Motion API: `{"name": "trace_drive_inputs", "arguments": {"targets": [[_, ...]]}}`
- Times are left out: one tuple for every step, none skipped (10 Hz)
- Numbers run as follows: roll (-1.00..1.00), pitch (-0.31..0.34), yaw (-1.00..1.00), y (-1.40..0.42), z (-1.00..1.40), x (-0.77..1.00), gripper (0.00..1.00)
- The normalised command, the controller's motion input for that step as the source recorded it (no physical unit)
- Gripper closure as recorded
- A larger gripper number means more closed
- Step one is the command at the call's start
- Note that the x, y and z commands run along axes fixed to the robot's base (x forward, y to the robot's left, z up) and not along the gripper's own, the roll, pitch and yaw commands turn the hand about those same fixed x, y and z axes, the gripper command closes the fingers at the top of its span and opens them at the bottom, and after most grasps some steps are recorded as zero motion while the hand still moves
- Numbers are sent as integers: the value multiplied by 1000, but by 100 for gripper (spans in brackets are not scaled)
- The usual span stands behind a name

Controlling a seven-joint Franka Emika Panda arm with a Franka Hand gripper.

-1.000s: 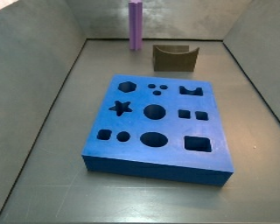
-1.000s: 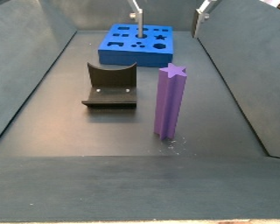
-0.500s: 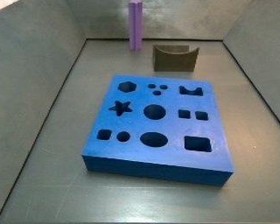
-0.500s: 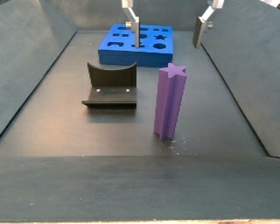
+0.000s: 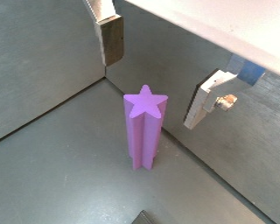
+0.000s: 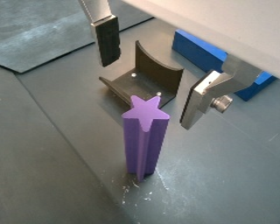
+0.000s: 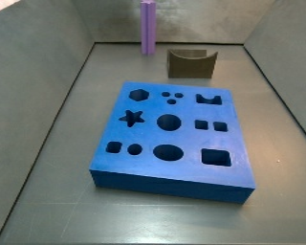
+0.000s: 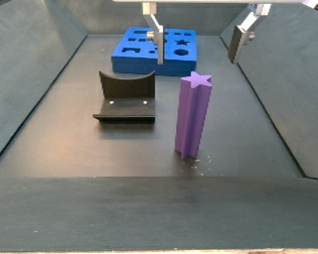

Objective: Pick up the star object. Move up. Move to above the board. Insert the star object.
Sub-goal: Pick up the star object.

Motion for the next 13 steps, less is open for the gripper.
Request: {"name": "trace_drive_inputs", "arguments": {"targets": [[-1,-9,0,17,-237,0,0],[-6,-99,0,0,-586,0,0],[-6,-131,0,0,-791,0,0],[-53,-36,3,37,-143,0,0],[0,0,0,0,-97,0,0],[0,-81,0,0,-749,6,0],[0,-131,0,14,-1000,0,0],[0,-91,34,140,-869,0,0],[-63,-29,31,129,-154,0,0],[0,0,0,0,0,0,100],[0,0,0,0,0,0,100],[0,0,0,0,0,0,100],[0,0,0,0,0,0,100]]}}
